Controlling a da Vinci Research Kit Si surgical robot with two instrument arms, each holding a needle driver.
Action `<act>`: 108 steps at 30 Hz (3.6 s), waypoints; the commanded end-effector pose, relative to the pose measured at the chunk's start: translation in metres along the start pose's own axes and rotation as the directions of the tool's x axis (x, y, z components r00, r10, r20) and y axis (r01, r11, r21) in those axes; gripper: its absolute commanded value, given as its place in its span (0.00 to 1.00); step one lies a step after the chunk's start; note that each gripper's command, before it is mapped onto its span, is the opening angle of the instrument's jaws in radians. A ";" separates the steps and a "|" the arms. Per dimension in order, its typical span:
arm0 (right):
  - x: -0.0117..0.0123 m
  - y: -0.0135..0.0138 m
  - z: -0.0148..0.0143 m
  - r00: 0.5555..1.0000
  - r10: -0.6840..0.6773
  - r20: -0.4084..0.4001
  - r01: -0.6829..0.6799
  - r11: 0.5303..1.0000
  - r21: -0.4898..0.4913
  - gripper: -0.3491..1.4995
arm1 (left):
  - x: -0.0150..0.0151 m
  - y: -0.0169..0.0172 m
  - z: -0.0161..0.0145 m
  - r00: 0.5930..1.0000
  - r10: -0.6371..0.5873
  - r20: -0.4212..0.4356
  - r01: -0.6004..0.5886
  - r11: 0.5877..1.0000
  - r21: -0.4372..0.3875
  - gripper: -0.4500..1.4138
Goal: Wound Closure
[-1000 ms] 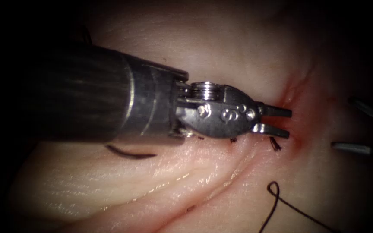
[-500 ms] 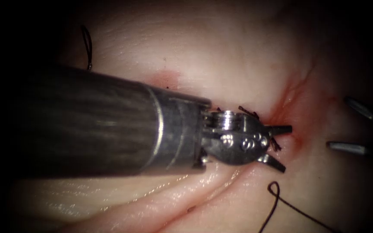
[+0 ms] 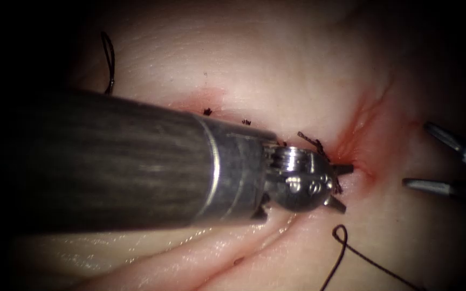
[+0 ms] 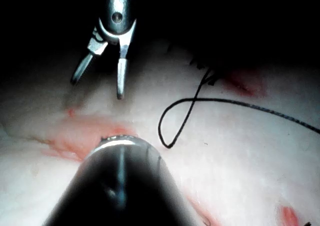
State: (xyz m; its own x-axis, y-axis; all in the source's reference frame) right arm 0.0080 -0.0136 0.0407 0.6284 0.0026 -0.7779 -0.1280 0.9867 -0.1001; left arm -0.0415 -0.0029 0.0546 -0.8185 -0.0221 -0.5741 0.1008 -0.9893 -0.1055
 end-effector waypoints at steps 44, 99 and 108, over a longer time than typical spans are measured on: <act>0.0008 -0.0017 0.0053 0.794 0.579 -0.186 -0.543 0.812 0.213 0.52 | -0.0034 -0.0059 -0.0041 0.792 -0.203 -0.576 0.209 0.976 -0.057 0.00; 0.0044 -0.0004 0.0149 0.744 0.546 -0.385 -0.525 0.834 0.169 0.88 | -0.0027 -0.0057 -0.0062 0.732 -0.238 -0.638 0.209 0.970 -0.123 0.00; 0.0040 -0.0008 0.0143 0.738 0.544 -0.399 -0.548 0.828 0.117 0.00 | -0.0025 -0.0056 -0.0062 0.732 -0.239 -0.638 0.209 0.970 -0.122 0.00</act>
State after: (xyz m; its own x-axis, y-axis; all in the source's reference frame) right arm 0.0209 -0.0123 0.0462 0.0893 0.4741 -0.8759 -0.3626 0.8346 0.4148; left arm -0.0359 0.0034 0.0511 -0.2628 0.3133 -0.9126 -0.0044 -0.9462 -0.3236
